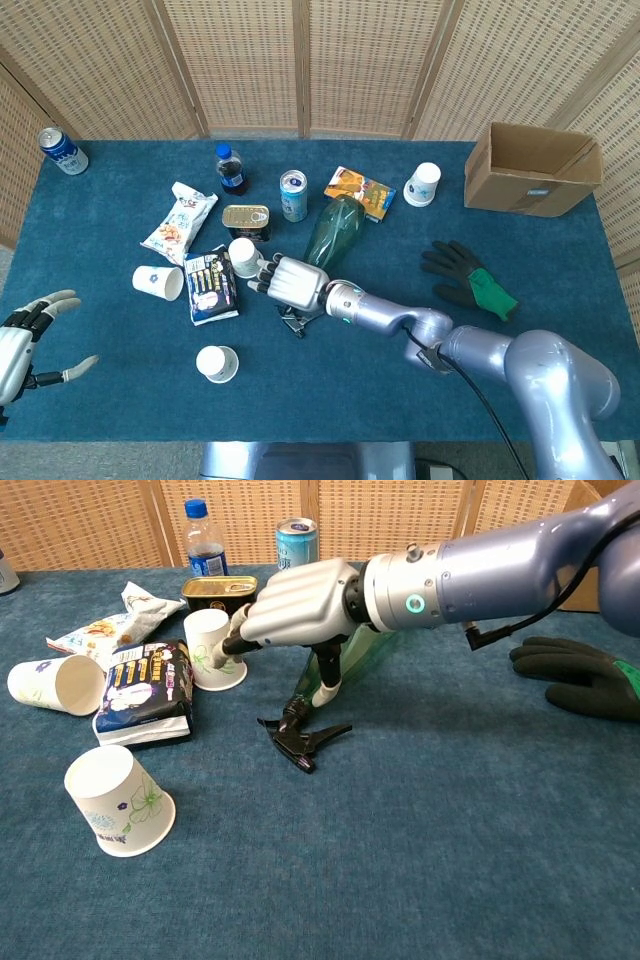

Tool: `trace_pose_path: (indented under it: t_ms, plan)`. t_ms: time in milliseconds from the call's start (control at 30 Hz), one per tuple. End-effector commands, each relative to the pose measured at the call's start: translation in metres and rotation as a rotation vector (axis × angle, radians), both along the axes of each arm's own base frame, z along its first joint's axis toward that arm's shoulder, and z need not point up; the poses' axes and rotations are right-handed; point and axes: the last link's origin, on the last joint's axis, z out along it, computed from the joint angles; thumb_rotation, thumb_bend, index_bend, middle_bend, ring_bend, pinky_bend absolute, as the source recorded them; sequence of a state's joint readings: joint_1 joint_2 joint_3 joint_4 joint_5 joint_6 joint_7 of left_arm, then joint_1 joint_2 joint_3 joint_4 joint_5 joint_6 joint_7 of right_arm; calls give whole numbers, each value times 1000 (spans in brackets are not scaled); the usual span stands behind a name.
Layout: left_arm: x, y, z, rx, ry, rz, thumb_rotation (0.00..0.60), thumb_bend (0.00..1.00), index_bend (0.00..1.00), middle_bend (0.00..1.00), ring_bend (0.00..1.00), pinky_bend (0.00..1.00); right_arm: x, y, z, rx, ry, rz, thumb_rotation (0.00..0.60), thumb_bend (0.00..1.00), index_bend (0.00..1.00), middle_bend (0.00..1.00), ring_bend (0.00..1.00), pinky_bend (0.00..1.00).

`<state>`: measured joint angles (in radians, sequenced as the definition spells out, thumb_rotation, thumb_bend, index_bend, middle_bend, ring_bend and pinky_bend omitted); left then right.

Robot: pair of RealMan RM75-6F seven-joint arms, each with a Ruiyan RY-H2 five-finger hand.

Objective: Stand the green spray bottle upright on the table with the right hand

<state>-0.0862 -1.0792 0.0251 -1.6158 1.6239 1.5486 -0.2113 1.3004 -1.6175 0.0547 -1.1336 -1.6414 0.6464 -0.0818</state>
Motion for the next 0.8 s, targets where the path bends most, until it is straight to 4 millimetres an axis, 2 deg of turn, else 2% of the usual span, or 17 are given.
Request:
trace_pose_path:
  t_ms: [33, 800]
  plan:
    - [0, 0, 0, 2, -1, 0, 308, 183, 228, 222, 232, 271, -3, -1, -4, 6, 2, 4, 600, 227, 105, 205, 91, 288]
    - [-1, -4, 1, 7, -4, 5, 311, 182, 227, 221, 232, 271, -34, -13, -7, -23, 68, 17, 600, 211, 113, 207, 94, 288]
